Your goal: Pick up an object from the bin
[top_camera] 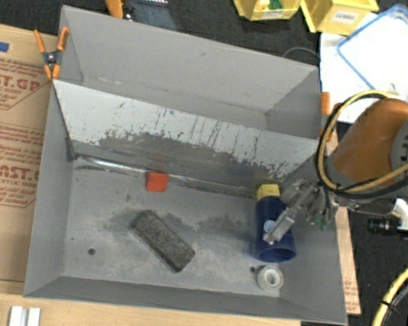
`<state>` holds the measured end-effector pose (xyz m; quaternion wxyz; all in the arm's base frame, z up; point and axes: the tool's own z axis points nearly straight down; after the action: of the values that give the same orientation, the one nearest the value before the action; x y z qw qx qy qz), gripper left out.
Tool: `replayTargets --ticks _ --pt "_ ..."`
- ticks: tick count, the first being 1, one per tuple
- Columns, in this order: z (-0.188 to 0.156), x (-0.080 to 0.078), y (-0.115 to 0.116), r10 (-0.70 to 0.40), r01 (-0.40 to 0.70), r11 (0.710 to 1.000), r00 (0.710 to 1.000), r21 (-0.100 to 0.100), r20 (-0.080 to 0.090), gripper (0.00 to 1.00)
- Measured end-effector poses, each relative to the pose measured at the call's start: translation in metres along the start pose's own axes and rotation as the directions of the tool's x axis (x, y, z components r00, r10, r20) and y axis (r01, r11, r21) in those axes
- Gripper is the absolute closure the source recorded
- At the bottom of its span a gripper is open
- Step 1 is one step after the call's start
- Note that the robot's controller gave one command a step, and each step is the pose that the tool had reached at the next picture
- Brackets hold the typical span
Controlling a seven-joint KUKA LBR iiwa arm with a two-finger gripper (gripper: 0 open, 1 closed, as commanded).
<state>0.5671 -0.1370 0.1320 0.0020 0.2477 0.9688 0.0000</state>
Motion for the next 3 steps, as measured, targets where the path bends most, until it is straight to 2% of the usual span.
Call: replayTargets --ticks 1,2,3 --pt "0.0 0.005 -0.013 0.041 -0.041 0.999 0.999 -0.002 -0.001 0.0" --pt "0.063 0.024 -0.003 0.388 -0.388 0.922 0.922 -0.007 -0.006 0.0" --pt "0.06 0.047 -0.003 0.92 -0.92 0.392 0.392 -0.009 -0.027 1.0"
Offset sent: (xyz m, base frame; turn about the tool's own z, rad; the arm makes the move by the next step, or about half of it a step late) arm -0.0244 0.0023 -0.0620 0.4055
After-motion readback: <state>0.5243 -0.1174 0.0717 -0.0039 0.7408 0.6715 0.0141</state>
